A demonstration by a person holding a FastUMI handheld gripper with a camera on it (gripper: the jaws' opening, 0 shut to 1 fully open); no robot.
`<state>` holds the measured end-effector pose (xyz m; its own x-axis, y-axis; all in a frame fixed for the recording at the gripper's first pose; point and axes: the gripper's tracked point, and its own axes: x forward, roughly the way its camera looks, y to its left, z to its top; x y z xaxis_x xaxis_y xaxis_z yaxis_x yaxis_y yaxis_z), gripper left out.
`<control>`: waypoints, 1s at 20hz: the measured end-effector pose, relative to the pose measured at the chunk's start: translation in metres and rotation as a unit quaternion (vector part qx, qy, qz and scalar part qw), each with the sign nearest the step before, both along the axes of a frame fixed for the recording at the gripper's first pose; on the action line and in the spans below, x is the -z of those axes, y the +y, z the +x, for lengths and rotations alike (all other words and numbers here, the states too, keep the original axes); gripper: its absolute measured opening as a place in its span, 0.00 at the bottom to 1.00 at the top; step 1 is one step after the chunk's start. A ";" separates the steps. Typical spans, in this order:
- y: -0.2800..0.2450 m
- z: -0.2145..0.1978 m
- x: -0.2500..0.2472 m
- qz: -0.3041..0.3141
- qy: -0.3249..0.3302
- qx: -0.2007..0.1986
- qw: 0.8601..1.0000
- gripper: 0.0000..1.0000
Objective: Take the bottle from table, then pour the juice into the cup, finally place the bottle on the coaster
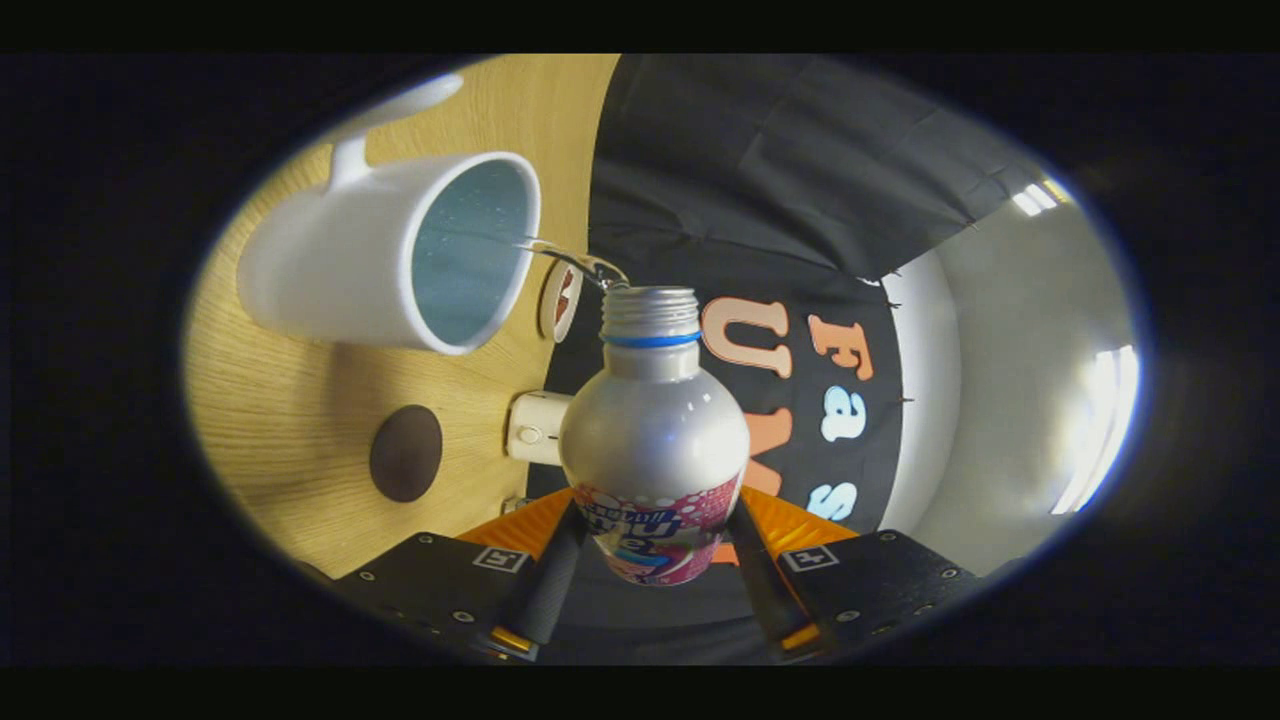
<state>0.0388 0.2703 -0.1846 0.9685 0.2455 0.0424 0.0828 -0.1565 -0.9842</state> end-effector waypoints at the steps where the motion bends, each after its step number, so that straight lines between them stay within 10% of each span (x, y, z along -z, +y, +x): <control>1: 0.000 0.000 0.000 -0.004 0.002 -0.001 1.000 0.76; 20: 0.000 -0.001 -0.025 -0.042 -0.010 -0.016 0.999 0.76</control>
